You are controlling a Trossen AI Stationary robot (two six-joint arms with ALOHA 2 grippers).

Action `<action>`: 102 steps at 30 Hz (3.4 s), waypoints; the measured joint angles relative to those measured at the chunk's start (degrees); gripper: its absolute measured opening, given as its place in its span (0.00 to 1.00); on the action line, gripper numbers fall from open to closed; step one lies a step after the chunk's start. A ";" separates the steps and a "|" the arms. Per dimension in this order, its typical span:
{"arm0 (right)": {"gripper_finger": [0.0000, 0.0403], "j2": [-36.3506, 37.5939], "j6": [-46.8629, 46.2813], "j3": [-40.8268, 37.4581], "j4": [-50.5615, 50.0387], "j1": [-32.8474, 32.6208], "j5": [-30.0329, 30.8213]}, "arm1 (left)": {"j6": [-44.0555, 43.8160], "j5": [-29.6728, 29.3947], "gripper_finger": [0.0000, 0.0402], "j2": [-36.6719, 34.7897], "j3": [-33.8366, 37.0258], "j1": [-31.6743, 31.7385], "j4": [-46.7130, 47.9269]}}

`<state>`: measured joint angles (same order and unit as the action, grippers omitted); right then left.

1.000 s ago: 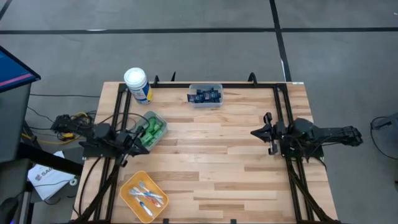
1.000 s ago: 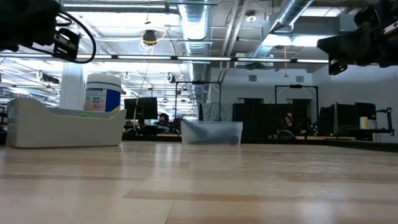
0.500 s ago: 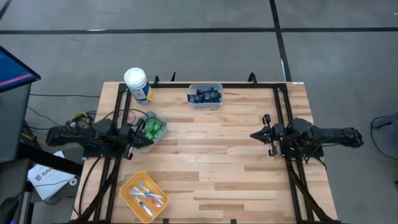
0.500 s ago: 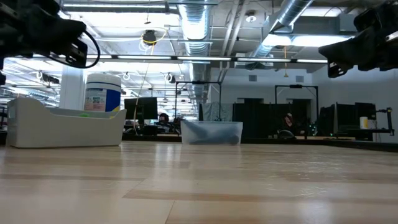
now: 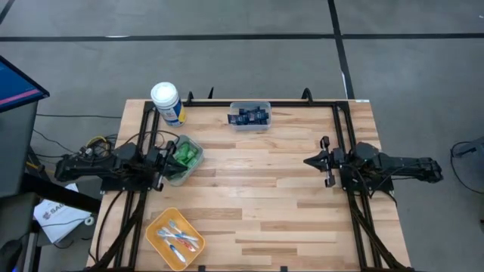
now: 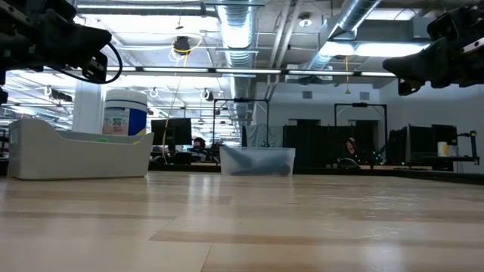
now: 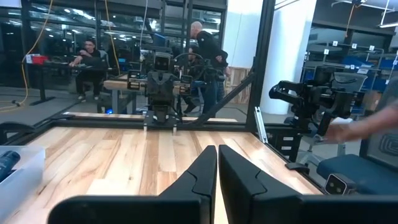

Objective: Pick & Place Travel size toiletries
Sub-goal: Return to Home Position

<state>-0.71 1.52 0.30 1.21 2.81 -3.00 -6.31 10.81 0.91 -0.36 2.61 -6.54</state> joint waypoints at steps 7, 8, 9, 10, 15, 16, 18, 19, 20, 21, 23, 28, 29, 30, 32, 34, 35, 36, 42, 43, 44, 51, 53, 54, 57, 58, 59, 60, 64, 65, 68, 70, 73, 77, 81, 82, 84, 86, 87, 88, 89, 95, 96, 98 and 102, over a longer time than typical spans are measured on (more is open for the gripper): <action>0.00 0.00 -0.02 0.00 0.00 0.00 0.00 | 0.02 -0.01 0.03 0.00 0.00 0.00 -0.11; 0.00 0.00 -0.01 0.00 0.00 0.00 0.00 | 0.01 -0.02 0.03 0.00 0.00 0.00 -0.13; 0.00 0.00 -0.02 0.00 0.00 0.00 0.02 | 0.01 -0.02 0.03 0.00 0.00 0.00 -0.16; 0.00 0.00 -0.02 0.00 0.00 0.00 0.00 | 0.00 -0.02 0.03 0.00 0.00 0.00 -0.28; 0.00 0.00 -0.02 0.00 0.00 -0.02 0.00 | 0.02 -0.04 0.03 0.00 0.00 0.00 -0.49; 0.00 0.00 -0.02 0.00 0.00 -0.02 0.00 | 0.00 -0.02 0.02 0.00 0.00 0.00 -0.49; 0.00 0.00 -0.02 0.00 0.00 -0.02 0.00 | 0.01 -0.03 0.03 0.00 0.00 0.00 -0.52; 0.00 0.00 -0.02 0.00 0.00 -0.02 0.00 | 0.01 -0.04 0.03 0.00 0.00 0.00 -0.56; 0.00 -0.01 -0.02 0.00 0.00 -0.02 0.00 | 0.00 -0.04 0.03 0.00 0.00 0.00 -0.58; 0.00 0.00 -0.02 0.00 0.00 -0.02 0.00 | 0.00 -0.04 0.03 0.00 0.00 0.00 -0.62; 0.00 0.00 -0.02 0.00 0.00 -0.02 0.00 | 0.00 -0.04 0.03 0.00 0.00 0.00 -0.84; 0.00 0.00 -0.02 0.00 0.02 -0.04 0.00 | 0.00 -0.04 0.03 0.00 0.00 0.00 -0.95; 0.00 0.00 -0.02 0.00 0.00 -0.04 0.00 | 0.00 -0.04 0.03 0.00 0.00 0.00 -0.95; 0.00 0.00 -0.02 0.00 0.01 -0.04 0.00 | 0.00 -0.04 0.03 0.00 0.00 0.00 -0.97; 0.00 0.00 -0.02 0.00 0.02 -0.04 0.00 | 0.00 -0.04 0.03 0.00 0.00 0.00 -1.01; 0.00 0.00 -0.02 0.00 0.01 -0.04 0.00 | 0.00 -0.06 0.03 0.00 0.00 0.00 -1.10; 0.00 0.00 -0.02 0.00 0.00 -0.04 0.00 | 0.00 -0.04 0.03 0.00 0.00 0.00 -1.20; 0.00 0.00 -0.02 0.00 0.00 -0.04 0.00 | 0.00 -0.04 0.03 0.00 0.00 0.00 -1.28; 0.00 0.00 -0.02 0.00 0.02 -0.04 0.00 | 0.01 -0.04 0.04 0.00 0.00 0.00 -1.34; 0.00 0.00 -0.02 0.00 0.02 -0.04 0.00 | 0.00 -0.05 0.04 0.00 0.00 0.00 -1.34; 0.00 0.00 -0.02 0.00 0.02 -0.04 0.00 | 0.00 -0.05 0.04 0.00 0.00 0.00 -1.34; 0.00 0.00 -0.02 0.00 0.00 -0.04 0.00 | 0.00 -0.04 0.03 0.00 0.00 0.00 -1.38; 0.00 0.00 -0.02 0.00 0.02 -0.04 0.00 | 0.00 -0.04 0.03 0.00 0.00 0.00 -1.38; 0.00 0.00 -0.02 0.00 0.02 -0.04 0.00 | 0.01 -0.04 0.03 0.00 0.00 0.00 -1.41; 0.00 0.00 -0.02 0.00 0.01 -0.04 0.00 | 0.01 -0.04 0.03 0.00 0.00 0.00 -1.42; 0.00 0.00 -0.02 0.00 0.02 -0.04 0.00 | 0.00 -0.04 0.03 0.00 0.00 0.00 -1.43; 0.00 0.00 -0.02 0.00 0.02 -0.04 0.00 | 0.00 -0.04 0.03 0.00 0.00 0.00 -1.43; 0.00 0.00 -0.02 0.00 0.02 -0.04 0.00 | 0.00 -0.04 0.03 0.00 0.00 0.00 -1.43; 0.00 0.00 -0.02 0.00 0.02 -0.04 0.00 | 0.00 -0.04 0.03 0.00 0.00 0.00 -1.44; 0.00 -0.01 -0.02 0.00 0.02 -0.04 0.00 | 0.00 -0.04 0.03 0.00 0.00 0.00 -1.45; 0.00 0.00 -0.02 0.00 0.02 -0.04 0.00 | 0.00 -0.04 0.03 0.00 0.00 0.00 -1.45; 0.00 -0.02 -0.02 0.00 0.02 -0.04 0.00 | 0.00 -0.04 0.03 0.00 0.00 0.00 -1.45; 0.00 0.00 -0.02 -0.01 0.01 -0.04 0.00 | 0.00 -0.04 0.03 0.00 0.00 0.00 -1.47; 0.00 0.00 -0.03 0.00 0.02 -0.04 0.00 | 0.00 -0.04 0.03 0.00 0.00 0.00 -1.48; 0.00 0.00 -0.02 0.00 0.02 -0.04 0.00 | 0.00 -0.04 0.03 0.00 0.00 0.00 -1.49; 0.00 0.00 -0.02 0.00 0.02 -0.04 0.00 | 0.00 -0.04 0.03 0.00 0.00 0.00 -1.49; 0.00 0.00 -0.02 -0.02 0.02 -0.04 0.00 | 0.00 -0.04 0.03 0.00 0.00 0.00 -1.49; 0.00 0.00 -0.02 0.00 0.02 -0.02 0.00 | 0.02 -0.04 0.03 0.00 0.00 0.00 -1.49; 0.00 0.00 -0.02 -0.01 0.01 -0.04 0.00 | 0.00 -0.04 0.03 0.00 0.00 0.00 -1.49; 0.00 0.00 -0.02 -0.01 0.02 -0.03 0.00 | 0.00 -0.04 0.03 0.00 0.00 0.00 -1.49; 0.00 0.00 -0.02 -0.02 0.02 -0.03 0.00 | 0.00 -0.04 0.03 0.00 0.00 0.00 -1.49; 0.00 0.00 -0.04 -0.02 0.00 -0.02 -0.01 | 0.00 -0.04 0.03 0.00 0.00 0.00 -1.49; 0.00 0.00 -0.02 -0.02 0.02 -0.03 0.00 | 0.00 -0.04 0.03 0.00 0.00 0.00 -1.49; 0.00 0.00 -0.03 -0.01 0.02 -0.02 0.00 | 0.00 -0.04 0.03 0.00 0.00 0.00 -1.49; 0.00 0.00 -0.02 0.00 0.02 -0.02 0.00 | 0.00 -0.04 0.03 0.00 0.00 0.00 -1.50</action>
<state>-0.71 1.50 0.29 1.23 2.79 -3.01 -6.31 10.76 0.91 -0.36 2.61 -8.04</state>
